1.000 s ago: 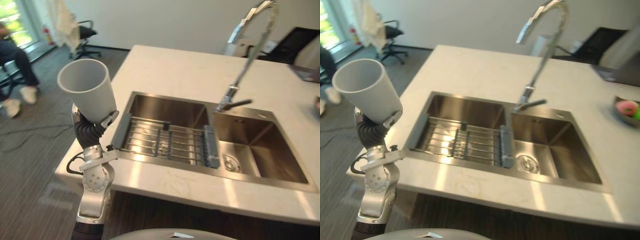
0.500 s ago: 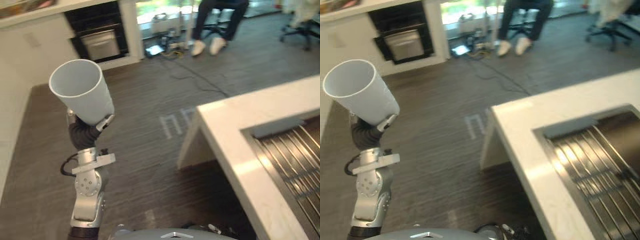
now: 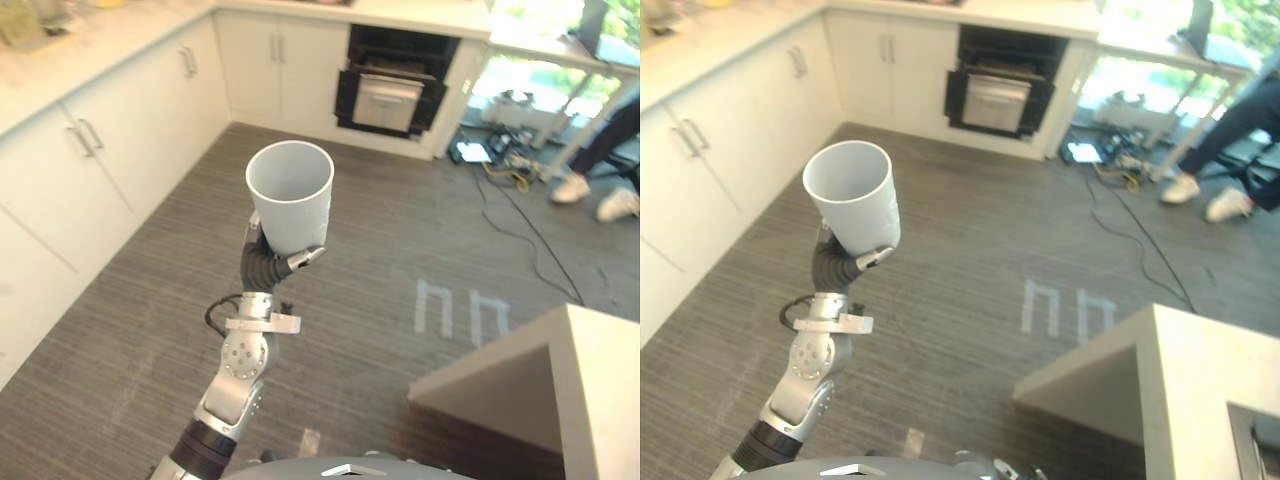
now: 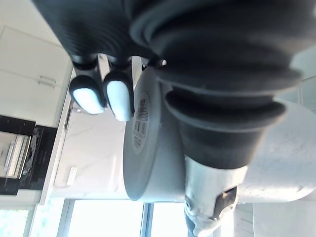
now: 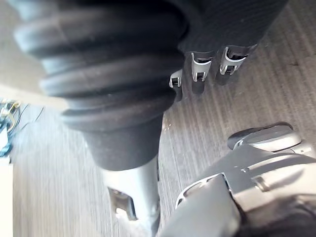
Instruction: Walk over to the sink, pick up the cup, carry it to the dishwasher, place the cup inside the dishwasher, then close the dishwasher door
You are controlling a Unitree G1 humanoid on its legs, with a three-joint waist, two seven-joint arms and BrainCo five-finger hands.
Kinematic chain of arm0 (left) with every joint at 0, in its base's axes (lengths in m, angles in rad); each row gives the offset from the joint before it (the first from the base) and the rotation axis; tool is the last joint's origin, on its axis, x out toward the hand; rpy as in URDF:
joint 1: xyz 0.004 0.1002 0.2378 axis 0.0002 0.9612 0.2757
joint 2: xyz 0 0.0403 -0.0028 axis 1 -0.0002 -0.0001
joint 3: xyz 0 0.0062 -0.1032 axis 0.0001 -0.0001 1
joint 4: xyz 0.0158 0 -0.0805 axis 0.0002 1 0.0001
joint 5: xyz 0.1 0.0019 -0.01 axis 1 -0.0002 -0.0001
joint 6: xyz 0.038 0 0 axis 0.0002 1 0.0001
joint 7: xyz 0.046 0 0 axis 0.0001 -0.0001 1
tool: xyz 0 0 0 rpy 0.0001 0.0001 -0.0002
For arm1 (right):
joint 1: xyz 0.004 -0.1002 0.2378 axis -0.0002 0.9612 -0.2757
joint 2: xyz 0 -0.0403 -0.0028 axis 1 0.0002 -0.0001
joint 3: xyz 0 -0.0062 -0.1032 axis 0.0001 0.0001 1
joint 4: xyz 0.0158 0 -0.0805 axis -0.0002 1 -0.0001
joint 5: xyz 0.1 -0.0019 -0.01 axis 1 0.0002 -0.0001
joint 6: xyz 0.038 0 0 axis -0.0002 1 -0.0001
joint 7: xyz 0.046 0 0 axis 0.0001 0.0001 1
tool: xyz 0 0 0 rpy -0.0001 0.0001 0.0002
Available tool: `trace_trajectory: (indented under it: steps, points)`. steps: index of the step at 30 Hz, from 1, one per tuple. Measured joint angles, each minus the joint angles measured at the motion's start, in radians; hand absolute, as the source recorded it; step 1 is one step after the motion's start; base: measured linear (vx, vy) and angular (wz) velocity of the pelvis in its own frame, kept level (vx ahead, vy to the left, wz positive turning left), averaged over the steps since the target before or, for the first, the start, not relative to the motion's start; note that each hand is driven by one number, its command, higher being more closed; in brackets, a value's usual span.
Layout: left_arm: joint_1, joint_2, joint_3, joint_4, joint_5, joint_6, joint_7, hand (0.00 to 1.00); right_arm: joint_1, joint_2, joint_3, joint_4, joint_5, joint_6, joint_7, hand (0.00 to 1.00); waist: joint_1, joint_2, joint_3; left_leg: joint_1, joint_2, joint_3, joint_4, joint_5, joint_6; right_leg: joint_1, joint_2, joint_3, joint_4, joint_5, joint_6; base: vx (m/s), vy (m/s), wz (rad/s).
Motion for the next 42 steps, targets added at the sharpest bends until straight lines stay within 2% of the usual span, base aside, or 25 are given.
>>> trace_trajectory:
  steps: [1, 2, 3, 5, 7, 9, 10, 19, 26, 27, 28, 29, 30, 31, 32, 33, 34, 35, 36, 37, 38, 39, 40, 41, 42]
  points:
    - [0.000, 0.000, -0.002, -0.001, 0.000, 0.000, 0.002, 1.00, 0.006, 0.005, 0.012, -0.008, 0.002, 0.000, 0.000, 0.00, 0.000, -0.013, -0.007, 0.000, -0.014, -0.013, -0.008, 0.000, -0.010, -0.001, -0.003, 0.034, -0.007, 0.038, 0.001, -0.06, -0.111, 0.92]
    - [0.003, -0.001, -0.008, -0.004, 0.001, 0.001, 0.006, 1.00, 0.014, 0.017, 0.031, -0.013, 0.003, 0.001, -0.002, 0.00, 0.003, -0.042, -0.023, 0.005, -0.032, -0.021, -0.018, -0.029, -0.047, 0.012, -0.027, 0.056, -0.020, 0.022, 0.046, -0.04, -0.154, 0.83]
    - [0.008, -0.005, -0.014, -0.004, 0.004, 0.008, 0.015, 1.00, 0.012, 0.021, 0.035, -0.019, 0.001, 0.002, -0.001, 0.00, 0.005, -0.046, -0.025, 0.033, -0.016, 0.033, -0.034, -0.021, -0.066, 0.036, -0.031, 0.023, -0.045, 0.020, 0.044, -0.02, -0.165, 0.76]
    - [0.007, -0.011, -0.039, -0.004, 0.010, 0.021, 0.020, 1.00, 0.001, 0.004, 0.039, -0.023, 0.000, 0.003, 0.000, 0.00, 0.003, -0.018, -0.030, 0.060, 0.003, 0.054, -0.075, 0.025, -0.089, 0.062, -0.021, -0.015, -0.044, 0.019, 0.042, -0.03, -0.139, 0.56]
    - [0.012, -0.011, -0.046, -0.017, 0.018, 0.039, 0.024, 1.00, -0.013, -0.008, 0.070, -0.033, -0.001, 0.003, 0.001, 0.00, 0.018, -0.011, -0.037, 0.065, 0.011, 0.053, -0.076, 0.028, -0.095, 0.070, -0.012, -0.015, -0.053, 0.024, 0.035, -0.05, -0.088, 0.14]
    - [0.012, -0.006, -0.045, -0.026, 0.018, 0.048, 0.034, 1.00, -0.027, -0.007, 0.106, -0.052, -0.001, 0.003, 0.001, 0.00, 0.014, -0.021, -0.035, 0.066, 0.014, 0.048, -0.076, 0.042, -0.084, 0.080, -0.008, -0.020, -0.056, 0.027, 0.034, -0.02, -0.045, 0.04]
    - [0.041, 0.100, -0.033, 0.006, 0.017, 0.099, 0.041, 1.00, -0.099, -0.004, 0.192, 0.032, -0.003, 0.015, 0.001, 0.00, 0.001, -0.077, -0.055, 0.018, -0.010, 0.003, -0.077, 0.081, -0.056, 0.100, -0.017, -0.066, -0.175, 0.113, 0.049, 0.00, 0.000, 0.00]
    - [0.049, 0.089, 0.010, 0.006, -0.011, 0.097, 0.026, 1.00, -0.089, -0.003, 0.191, 0.030, 0.005, 0.015, 0.005, 0.00, -0.004, -0.077, -0.055, 0.020, -0.010, 0.007, -0.077, 0.073, -0.063, 0.095, -0.016, -0.048, -0.176, 0.112, 0.049, 0.00, 0.000, -0.03]
    - [0.143, 0.025, 0.132, -0.047, -0.136, 0.066, -0.032, 1.00, -0.052, 0.002, 0.186, 0.024, 0.131, 0.025, 0.054, 0.00, 0.010, -0.082, -0.072, 0.011, -0.002, 0.035, -0.054, 0.032, -0.081, 0.059, -0.011, -0.010, -0.117, 0.087, 0.050, 0.06, 0.002, -0.13]
    - [0.149, 0.025, 0.137, -0.052, -0.145, 0.062, -0.038, 1.00, -0.051, 0.004, 0.183, 0.024, 0.140, 0.029, 0.060, 0.00, 0.013, -0.087, -0.070, -0.007, 0.003, 0.036, -0.002, 0.006, -0.082, 0.056, -0.013, -0.009, -0.102, 0.077, 0.048, 0.07, -0.027, -0.10]
    - [0.168, 0.020, 0.150, -0.074, -0.155, 0.061, -0.047, 1.00, -0.053, 0.005, 0.181, 0.023, 0.158, 0.034, 0.073, 0.00, 0.028, -0.086, -0.061, -0.071, 0.040, 0.042, 0.178, -0.073, -0.071, 0.047, -0.008, -0.009, -0.065, 0.059, 0.045, 0.05, -0.044, -0.19]
    - [0.189, 0.008, 0.160, -0.117, -0.165, 0.057, -0.048, 1.00, -0.057, -0.005, 0.180, 0.013, 0.162, 0.034, 0.085, 0.00, 0.043, -0.065, -0.041, -0.166, 0.105, 0.029, 0.438, -0.156, -0.092, 0.049, 0.014, -0.007, -0.024, 0.024, 0.033, 0.02, -0.048, -0.20]
    - [0.197, 0.001, 0.161, -0.133, -0.170, 0.052, -0.048, 1.00, -0.057, -0.012, 0.177, 0.006, 0.165, 0.036, 0.085, 0.00, 0.048, -0.050, -0.030, -0.221, 0.140, 0.014, 0.574, -0.171, -0.114, 0.050, 0.029, -0.009, 0.000, 0.005, 0.028, -0.03, -0.050, -0.10]
    - [0.211, -0.012, 0.169, -0.162, -0.173, 0.046, -0.049, 1.00, -0.047, -0.028, 0.178, -0.022, 0.167, 0.042, 0.087, 0.00, 0.056, -0.026, -0.009, -0.308, 0.201, -0.025, 0.795, -0.154, -0.124, 0.058, 0.053, -0.002, 0.056, -0.045, 0.008, -0.03, 0.009, -0.08]
    - [0.244, -0.024, 0.182, -0.183, -0.179, 0.039, -0.057, 1.00, -0.044, -0.040, 0.182, -0.026, 0.167, 0.045, 0.088, 0.00, 0.064, -0.011, 0.006, -0.369, 0.241, -0.042, 0.942, -0.099, -0.144, 0.074, 0.066, 0.011, 0.087, -0.073, -0.004, 0.00, 0.025, -0.11]
    - [0.257, -0.025, 0.191, -0.186, -0.180, 0.036, -0.065, 1.00, -0.044, -0.041, 0.182, -0.026, 0.168, 0.045, 0.087, 0.00, 0.067, -0.010, 0.007, -0.387, 0.243, -0.050, 0.985, -0.090, -0.149, 0.086, 0.066, 0.012, 0.090, -0.080, -0.005, 0.08, 0.065, -0.10]
    - [0.264, -0.027, 0.201, -0.185, -0.180, 0.036, -0.074, 1.00, -0.044, -0.040, 0.182, -0.026, 0.170, 0.045, 0.087, 0.00, 0.067, -0.007, 0.009, -0.397, 0.239, -0.056, 0.987, -0.108, -0.147, 0.099, 0.062, 0.012, 0.090, -0.087, -0.007, 0.12, 0.090, 0.04]
    - [0.266, -0.022, 0.212, -0.169, -0.181, 0.031, -0.093, 1.00, -0.054, -0.039, 0.178, -0.023, 0.177, 0.044, 0.088, 0.00, 0.070, -0.006, 0.011, -0.412, 0.213, -0.054, 0.855, -0.178, -0.148, 0.113, 0.042, 0.012, 0.083, -0.097, 0.006, 0.14, 0.117, 0.07]
    - [0.267, -0.020, 0.217, -0.160, -0.181, 0.031, -0.099, 1.00, -0.061, -0.037, 0.172, -0.020, 0.177, 0.043, 0.088, 0.00, 0.070, -0.008, 0.011, -0.409, 0.195, -0.055, 0.770, -0.181, -0.150, 0.117, 0.032, 0.012, 0.074, -0.098, 0.009, 0.15, 0.182, 0.04]
    - [0.271, -0.020, 0.230, -0.149, -0.181, 0.031, -0.111, 1.00, -0.077, -0.035, 0.160, -0.015, 0.176, 0.040, 0.090, 0.00, 0.069, -0.013, 0.013, -0.383, 0.158, -0.063, 0.557, -0.154, -0.170, 0.135, 0.014, 0.015, 0.043, -0.100, 0.013, 0.14, 0.178, -0.08]
    - [0.279, -0.023, 0.238, -0.144, -0.180, 0.030, -0.114, 1.00, -0.084, -0.036, 0.144, -0.012, 0.177, 0.038, 0.092, 0.00, 0.071, 0.006, 0.021, -0.348, 0.137, -0.086, 0.423, -0.091, -0.182, 0.160, 0.011, 0.033, 0.001, -0.104, 0.020, 0.23, 0.271, -0.26]
    - [0.289, -0.030, 0.244, -0.128, -0.180, 0.029, -0.115, 1.00, -0.088, -0.037, 0.142, -0.012, 0.177, 0.035, 0.093, 0.00, 0.085, 0.020, 0.019, -0.325, 0.110, -0.092, 0.404, -0.061, -0.186, 0.192, 0.017, 0.072, -0.045, -0.109, 0.027, 0.27, 0.233, -0.39]
    - [0.293, -0.030, 0.263, -0.109, -0.180, 0.030, -0.114, 1.00, -0.097, -0.037, 0.141, -0.013, 0.176, 0.028, 0.100, 0.00, 0.093, 0.025, 0.031, -0.336, 0.090, -0.112, 0.447, -0.097, -0.172, 0.189, 0.021, 0.107, 0.024, -0.123, 0.049, 0.37, 0.231, -0.45]
    - [0.302, -0.026, 0.281, -0.109, -0.181, 0.029, -0.114, 1.00, -0.096, -0.012, 0.142, -0.014, 0.176, 0.027, 0.099, 0.00, 0.101, 0.005, 0.042, -0.346, 0.062, -0.110, 0.485, -0.121, -0.145, 0.168, 0.020, 0.129, 0.141, -0.136, 0.058, 0.32, 0.109, -0.32]
    - [0.306, -0.028, 0.283, -0.109, -0.181, 0.029, -0.114, 1.00, -0.098, 0.002, 0.139, -0.015, 0.176, 0.028, 0.097, 0.00, 0.107, -0.002, 0.043, -0.349, 0.051, -0.108, 0.504, -0.131, -0.126, 0.161, 0.016, 0.125, 0.184, -0.162, 0.068, 0.31, 0.087, -0.20]
